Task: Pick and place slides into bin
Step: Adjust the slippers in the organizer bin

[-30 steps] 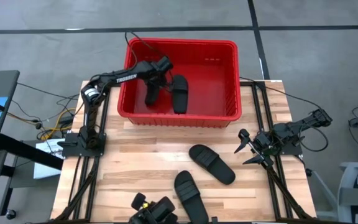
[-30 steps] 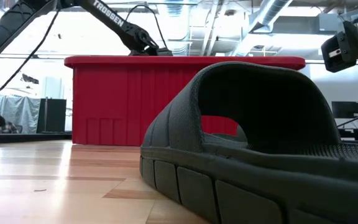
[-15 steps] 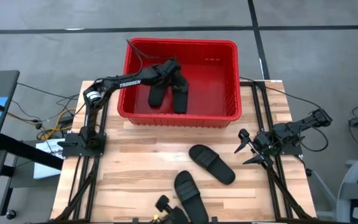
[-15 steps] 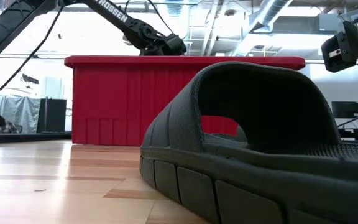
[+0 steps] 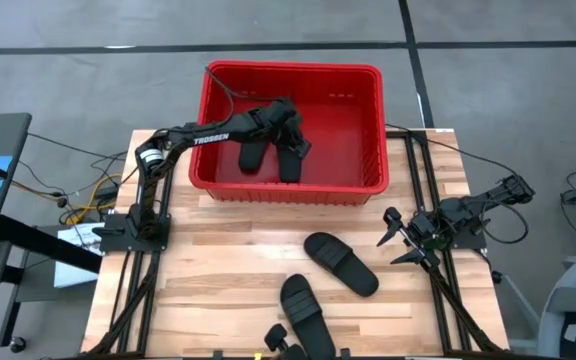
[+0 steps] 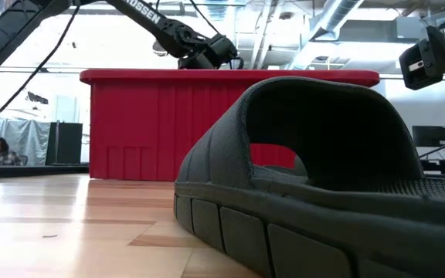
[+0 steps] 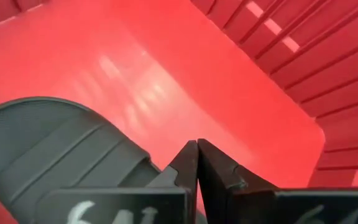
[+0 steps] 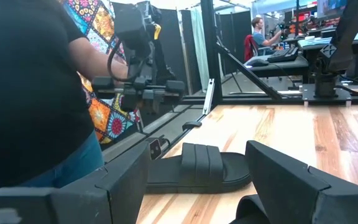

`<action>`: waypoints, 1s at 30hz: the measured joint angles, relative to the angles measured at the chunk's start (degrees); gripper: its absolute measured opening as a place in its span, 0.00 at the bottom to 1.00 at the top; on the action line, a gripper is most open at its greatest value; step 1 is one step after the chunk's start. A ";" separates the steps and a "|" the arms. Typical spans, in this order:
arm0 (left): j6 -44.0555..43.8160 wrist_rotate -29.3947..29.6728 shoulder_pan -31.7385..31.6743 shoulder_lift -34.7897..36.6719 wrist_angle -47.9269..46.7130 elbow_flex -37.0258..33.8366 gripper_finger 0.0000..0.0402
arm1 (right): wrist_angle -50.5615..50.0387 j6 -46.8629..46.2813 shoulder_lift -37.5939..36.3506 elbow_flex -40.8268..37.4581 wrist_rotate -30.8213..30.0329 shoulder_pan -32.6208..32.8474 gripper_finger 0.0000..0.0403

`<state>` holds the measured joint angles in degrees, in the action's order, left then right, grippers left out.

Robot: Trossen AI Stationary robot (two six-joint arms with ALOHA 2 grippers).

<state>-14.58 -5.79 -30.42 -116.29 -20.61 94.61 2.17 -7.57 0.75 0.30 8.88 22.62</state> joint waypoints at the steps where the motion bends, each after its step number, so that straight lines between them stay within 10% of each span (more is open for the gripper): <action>1: -0.08 -0.12 0.00 0.00 0.00 0.00 0.00 | -0.02 0.00 -0.02 0.00 0.00 0.00 0.65; 16: -3.92 6.73 -0.62 -0.03 -11.11 0.00 0.00 | 0.00 0.00 0.00 0.00 0.00 0.00 0.65; 30: 3.41 6.23 0.59 14.63 2.97 1.35 0.00 | -0.01 0.00 0.00 0.00 0.00 -0.01 0.65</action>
<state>-11.16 0.44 -29.84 -101.66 -17.64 95.96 2.16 -7.57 0.75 0.30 8.88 22.61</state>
